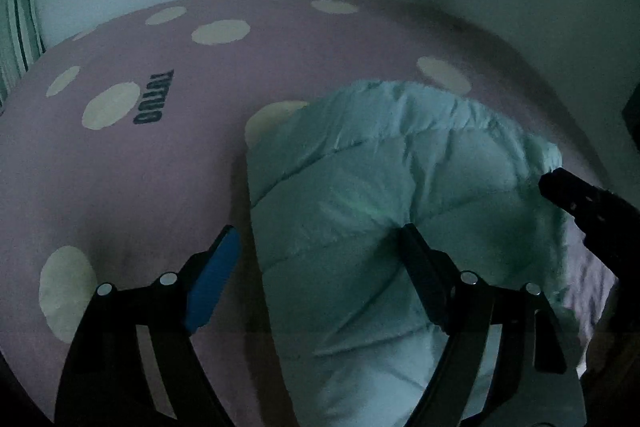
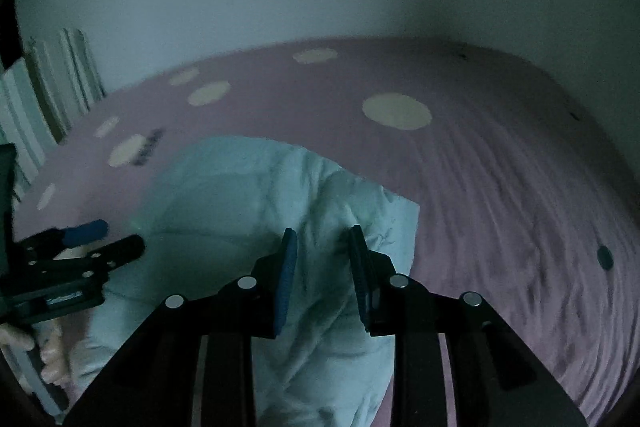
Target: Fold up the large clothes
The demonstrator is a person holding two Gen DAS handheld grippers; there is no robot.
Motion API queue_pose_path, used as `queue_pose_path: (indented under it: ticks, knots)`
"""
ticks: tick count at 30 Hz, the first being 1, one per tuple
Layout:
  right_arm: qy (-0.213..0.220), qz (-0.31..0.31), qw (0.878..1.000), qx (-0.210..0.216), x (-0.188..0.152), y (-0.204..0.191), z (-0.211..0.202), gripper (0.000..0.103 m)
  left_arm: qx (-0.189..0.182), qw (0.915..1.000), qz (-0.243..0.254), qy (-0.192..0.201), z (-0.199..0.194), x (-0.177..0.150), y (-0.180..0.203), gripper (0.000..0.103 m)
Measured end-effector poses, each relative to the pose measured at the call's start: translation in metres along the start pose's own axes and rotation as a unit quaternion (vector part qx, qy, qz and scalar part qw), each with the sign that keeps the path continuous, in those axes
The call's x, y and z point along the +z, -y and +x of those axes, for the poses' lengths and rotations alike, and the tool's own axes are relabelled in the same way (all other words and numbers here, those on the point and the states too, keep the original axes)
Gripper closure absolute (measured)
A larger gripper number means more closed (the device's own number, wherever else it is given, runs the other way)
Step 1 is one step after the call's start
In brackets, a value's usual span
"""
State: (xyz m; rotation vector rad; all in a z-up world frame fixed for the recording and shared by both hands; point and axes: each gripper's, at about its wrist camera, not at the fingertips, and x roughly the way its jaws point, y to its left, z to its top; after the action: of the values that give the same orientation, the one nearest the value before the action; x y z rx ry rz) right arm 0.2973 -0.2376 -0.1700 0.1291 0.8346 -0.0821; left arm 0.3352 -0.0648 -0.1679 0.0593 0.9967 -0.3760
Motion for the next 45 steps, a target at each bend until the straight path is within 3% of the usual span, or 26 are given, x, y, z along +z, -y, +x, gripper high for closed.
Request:
queue_pose_path:
  ticks: [4,9,23,29,31,35,38,41,45]
  knots:
    - [-0.052,0.011,0.999,-0.011,-0.013,0.007,0.035,0.075,0.019,0.9993,0.007,-0.032,0.020,-0.011,0.007,0.021]
    - [-0.075,0.021,0.997,-0.015,-0.024,0.012,0.060,0.076,0.034,0.9983,0.004,-0.047,0.038,-0.014,0.009,0.021]
    - [-0.066,0.024,0.997,-0.024,-0.027,0.002,0.074,0.077,0.030,0.9982,-0.003,-0.052,0.050,-0.015,0.004,0.020]
    - [-0.045,0.021,0.998,-0.034,-0.032,-0.003,0.059,0.074,0.024,0.9989,-0.012,-0.039,0.038,-0.014,0.000,0.017]
    - [-0.035,0.020,0.999,-0.035,-0.032,-0.004,0.047,0.070,0.017,0.9989,-0.028,-0.034,0.028,-0.016,-0.006,0.017]
    - [-0.012,0.028,0.999,-0.034,-0.034,-0.004,0.018,0.046,0.016,0.9979,-0.058,-0.022,0.002,-0.024,-0.019,0.013]
    - [-0.001,0.034,0.999,-0.033,-0.038,0.001,-0.002,0.045,0.021,0.9975,-0.066,-0.016,-0.016,-0.035,-0.026,0.011]
    - [-0.017,0.054,0.998,-0.013,-0.049,0.010,-0.012,0.045,0.025,0.9967,-0.076,-0.014,-0.031,-0.050,-0.027,0.006]
    - [-0.034,0.075,0.997,0.005,-0.066,0.018,-0.014,0.040,-0.006,0.9956,-0.091,-0.023,-0.030,-0.065,-0.029,0.006]
